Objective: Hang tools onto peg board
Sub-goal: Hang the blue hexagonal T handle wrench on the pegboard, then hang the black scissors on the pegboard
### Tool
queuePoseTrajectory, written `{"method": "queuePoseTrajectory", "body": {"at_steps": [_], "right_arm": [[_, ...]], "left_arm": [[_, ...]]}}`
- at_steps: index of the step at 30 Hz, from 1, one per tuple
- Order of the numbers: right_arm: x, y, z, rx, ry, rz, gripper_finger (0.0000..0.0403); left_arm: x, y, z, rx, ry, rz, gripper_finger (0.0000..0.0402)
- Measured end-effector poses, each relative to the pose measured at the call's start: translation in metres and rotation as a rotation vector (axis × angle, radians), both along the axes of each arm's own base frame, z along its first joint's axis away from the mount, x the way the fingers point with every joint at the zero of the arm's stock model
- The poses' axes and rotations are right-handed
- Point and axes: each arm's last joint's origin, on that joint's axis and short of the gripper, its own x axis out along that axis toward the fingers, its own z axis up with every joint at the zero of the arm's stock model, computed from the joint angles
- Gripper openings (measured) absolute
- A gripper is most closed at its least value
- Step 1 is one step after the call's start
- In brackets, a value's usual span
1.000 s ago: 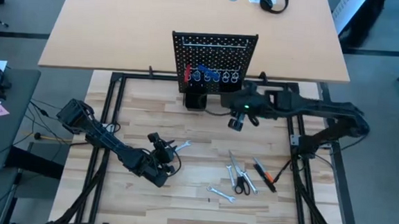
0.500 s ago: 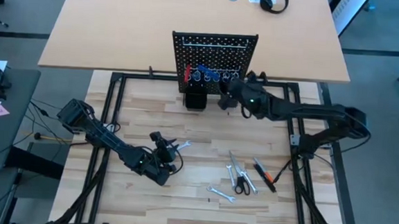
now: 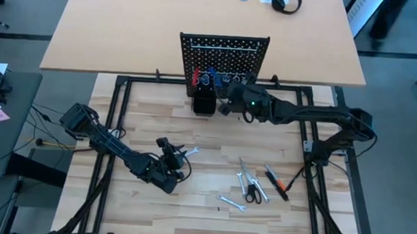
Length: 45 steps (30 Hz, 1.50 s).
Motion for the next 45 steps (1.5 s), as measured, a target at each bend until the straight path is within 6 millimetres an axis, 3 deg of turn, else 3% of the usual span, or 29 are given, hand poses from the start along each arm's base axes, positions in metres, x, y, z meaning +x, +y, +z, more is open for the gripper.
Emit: {"method": "queuePoseTrajectory", "body": {"at_steps": [13, 20, 29, 36, 41, 45], "right_arm": [[-0.018, 0.024, 0.025, -0.005, -0.022, 0.057, 0.0010], [-0.044, 0.067, 0.034, 0.034, 0.074, 0.134, 0.0010], [-0.079, 0.138, -0.024, 0.322, 0.265, 0.251, 0.0011], [-0.087, 0.184, -0.062, 0.413, 0.344, 0.306, 0.0011], [-0.086, 0.205, -0.080, 0.412, 0.419, 0.357, 0.0017], [-0.092, 0.226, -0.080, 0.482, 0.495, 0.474, 0.0054]], "left_arm": [[0.000, 0.000, 0.000, -0.002, -0.001, 0.000, 0.0112], [0.000, -0.001, 0.000, -0.012, -0.003, -0.002, 0.0112], [0.000, -0.001, 0.000, -0.017, -0.009, 0.000, 0.0112], [0.001, 0.001, 0.000, -0.021, -0.013, 0.008, 0.0112], [0.002, 0.004, 0.000, -0.022, -0.016, 0.020, 0.0112], [0.005, 0.007, 0.001, -0.031, -0.036, 0.031, 0.0112]]}}
